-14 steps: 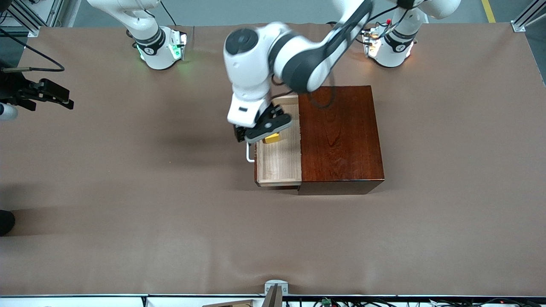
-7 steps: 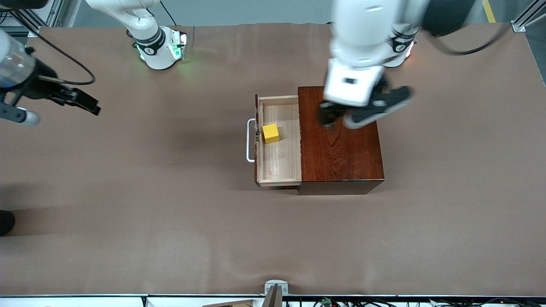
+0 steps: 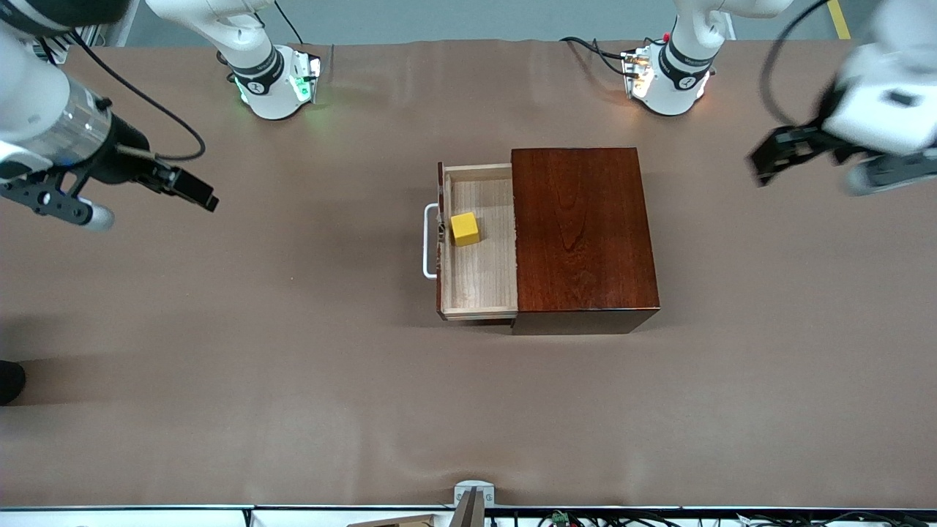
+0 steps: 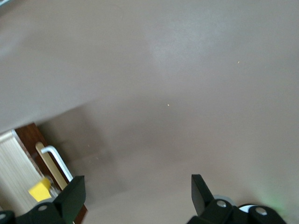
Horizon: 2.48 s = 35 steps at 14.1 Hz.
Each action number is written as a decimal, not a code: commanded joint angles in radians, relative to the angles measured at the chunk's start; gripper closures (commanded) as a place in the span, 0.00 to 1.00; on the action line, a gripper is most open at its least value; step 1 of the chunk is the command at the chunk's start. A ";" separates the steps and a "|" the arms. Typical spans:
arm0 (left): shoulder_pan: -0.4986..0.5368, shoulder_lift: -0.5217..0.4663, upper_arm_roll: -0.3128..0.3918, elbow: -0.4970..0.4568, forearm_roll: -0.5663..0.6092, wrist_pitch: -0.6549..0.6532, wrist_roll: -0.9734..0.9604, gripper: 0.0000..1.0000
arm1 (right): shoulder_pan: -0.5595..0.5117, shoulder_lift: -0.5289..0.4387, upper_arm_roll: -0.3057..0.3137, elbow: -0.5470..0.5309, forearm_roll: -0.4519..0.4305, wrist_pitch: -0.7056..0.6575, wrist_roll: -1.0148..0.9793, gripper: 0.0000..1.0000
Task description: Open drawer, take yellow block, close drawer
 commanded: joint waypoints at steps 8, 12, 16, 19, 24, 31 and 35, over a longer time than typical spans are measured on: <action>0.262 -0.312 -0.127 -0.515 -0.010 0.242 0.295 0.00 | 0.112 0.062 0.001 -0.002 0.017 0.007 0.372 0.00; 0.289 -0.326 -0.132 -0.549 -0.010 0.291 0.341 0.00 | 0.203 0.104 0.001 -0.001 0.020 0.018 0.606 0.00; 0.334 -0.326 -0.132 -0.549 -0.022 0.285 0.411 0.00 | 0.335 0.159 0.000 0.001 0.034 0.088 0.865 0.00; 0.336 -0.324 -0.132 -0.552 -0.023 0.280 0.427 0.00 | 0.402 0.200 0.000 0.001 0.032 0.160 0.992 0.00; 0.334 -0.327 -0.134 -0.551 -0.023 0.279 0.425 0.00 | 0.507 0.294 0.000 0.001 0.022 0.301 1.219 0.00; 0.334 -0.312 -0.132 -0.548 -0.015 0.288 0.411 0.00 | 0.574 0.372 -0.002 0.001 0.020 0.415 1.376 0.00; 0.336 -0.319 -0.132 -0.549 -0.015 0.286 0.408 0.00 | 0.616 0.424 -0.002 -0.001 0.019 0.469 1.427 0.00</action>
